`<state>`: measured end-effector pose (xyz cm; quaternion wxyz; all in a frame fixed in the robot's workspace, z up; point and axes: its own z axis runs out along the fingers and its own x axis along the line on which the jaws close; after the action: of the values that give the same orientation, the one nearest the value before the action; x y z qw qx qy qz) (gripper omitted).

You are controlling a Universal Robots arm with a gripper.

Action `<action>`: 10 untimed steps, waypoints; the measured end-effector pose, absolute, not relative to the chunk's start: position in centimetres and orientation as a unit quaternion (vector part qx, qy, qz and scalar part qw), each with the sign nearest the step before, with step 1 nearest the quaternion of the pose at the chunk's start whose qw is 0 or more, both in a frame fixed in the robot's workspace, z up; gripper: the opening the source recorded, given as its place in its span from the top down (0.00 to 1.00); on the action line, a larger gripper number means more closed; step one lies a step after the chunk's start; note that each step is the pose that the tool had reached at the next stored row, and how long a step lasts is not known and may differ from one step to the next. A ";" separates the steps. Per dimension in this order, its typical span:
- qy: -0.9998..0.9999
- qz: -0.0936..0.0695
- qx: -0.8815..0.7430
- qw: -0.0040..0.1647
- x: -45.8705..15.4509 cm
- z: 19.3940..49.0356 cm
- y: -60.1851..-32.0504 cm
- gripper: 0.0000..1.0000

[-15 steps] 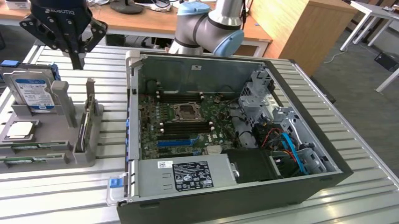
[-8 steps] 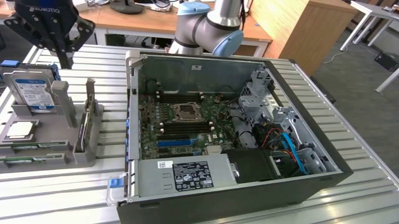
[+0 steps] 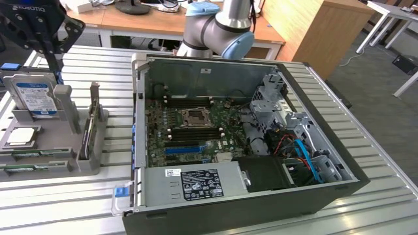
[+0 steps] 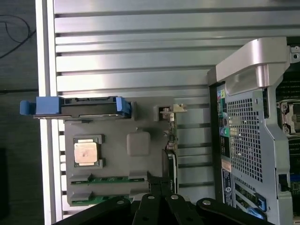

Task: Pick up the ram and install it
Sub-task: 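Reach for the ram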

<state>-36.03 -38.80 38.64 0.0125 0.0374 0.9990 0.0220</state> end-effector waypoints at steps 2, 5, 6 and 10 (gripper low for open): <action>0.999 0.022 0.037 0.012 -36.7 38.6 -38.8 0.89; 0.999 0.022 0.037 0.013 -37.5 38.6 -38.7 0.89; 0.999 0.022 0.037 0.013 -37.9 38.6 -38.7 0.89; 0.999 0.022 0.037 0.012 -38.9 38.5 -38.7 0.89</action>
<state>-38.94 -38.67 38.55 0.0125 0.0374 0.9990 0.0221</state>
